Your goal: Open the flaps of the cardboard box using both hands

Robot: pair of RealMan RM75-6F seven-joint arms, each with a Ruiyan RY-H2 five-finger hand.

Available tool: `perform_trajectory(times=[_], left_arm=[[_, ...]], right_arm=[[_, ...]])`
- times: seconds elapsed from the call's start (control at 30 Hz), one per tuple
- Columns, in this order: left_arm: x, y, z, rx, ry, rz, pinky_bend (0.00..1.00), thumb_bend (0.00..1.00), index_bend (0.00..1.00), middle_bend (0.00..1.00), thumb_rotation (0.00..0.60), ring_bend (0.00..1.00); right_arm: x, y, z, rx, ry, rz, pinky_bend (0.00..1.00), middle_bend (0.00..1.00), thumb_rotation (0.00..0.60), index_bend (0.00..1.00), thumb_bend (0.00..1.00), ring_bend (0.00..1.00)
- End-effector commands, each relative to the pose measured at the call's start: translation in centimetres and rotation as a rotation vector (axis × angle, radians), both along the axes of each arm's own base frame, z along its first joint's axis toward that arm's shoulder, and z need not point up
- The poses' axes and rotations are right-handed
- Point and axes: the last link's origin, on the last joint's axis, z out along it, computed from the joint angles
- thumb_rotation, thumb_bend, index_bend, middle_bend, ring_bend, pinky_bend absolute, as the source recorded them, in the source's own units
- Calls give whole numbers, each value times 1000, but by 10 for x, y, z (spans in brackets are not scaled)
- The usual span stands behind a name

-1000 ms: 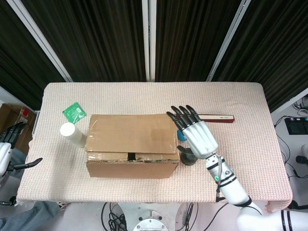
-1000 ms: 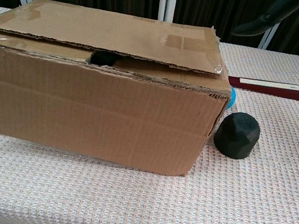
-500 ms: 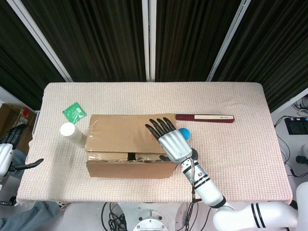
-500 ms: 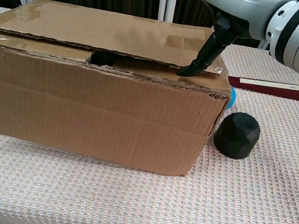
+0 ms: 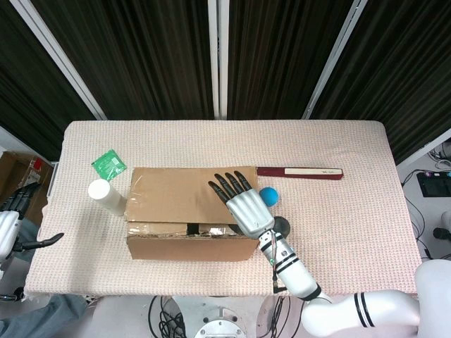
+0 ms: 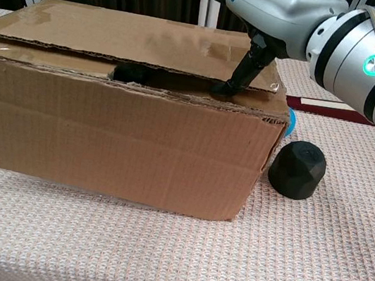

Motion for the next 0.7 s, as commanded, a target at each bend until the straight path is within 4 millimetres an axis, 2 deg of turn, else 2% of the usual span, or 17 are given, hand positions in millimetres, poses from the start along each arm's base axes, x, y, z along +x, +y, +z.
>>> perform_trajectory(times=[0.03, 0.3, 0.7], left_arm=[[0, 0, 1, 0, -1, -2, 167, 0, 42, 56, 340, 34], [-2, 2, 2, 8, -14, -1, 167, 0, 42, 56, 344, 34], [-6, 5, 6, 16, -18, 2, 167, 0, 42, 56, 339, 35]], right_arm=[[3, -4, 1, -18, -14, 6, 0, 0, 600, 0, 29, 0], [20, -20, 17, -79, -55, 26, 0, 0, 600, 0, 92, 0], [49, -56, 54, -195, -72, 38, 0, 0, 600, 0, 105, 0]])
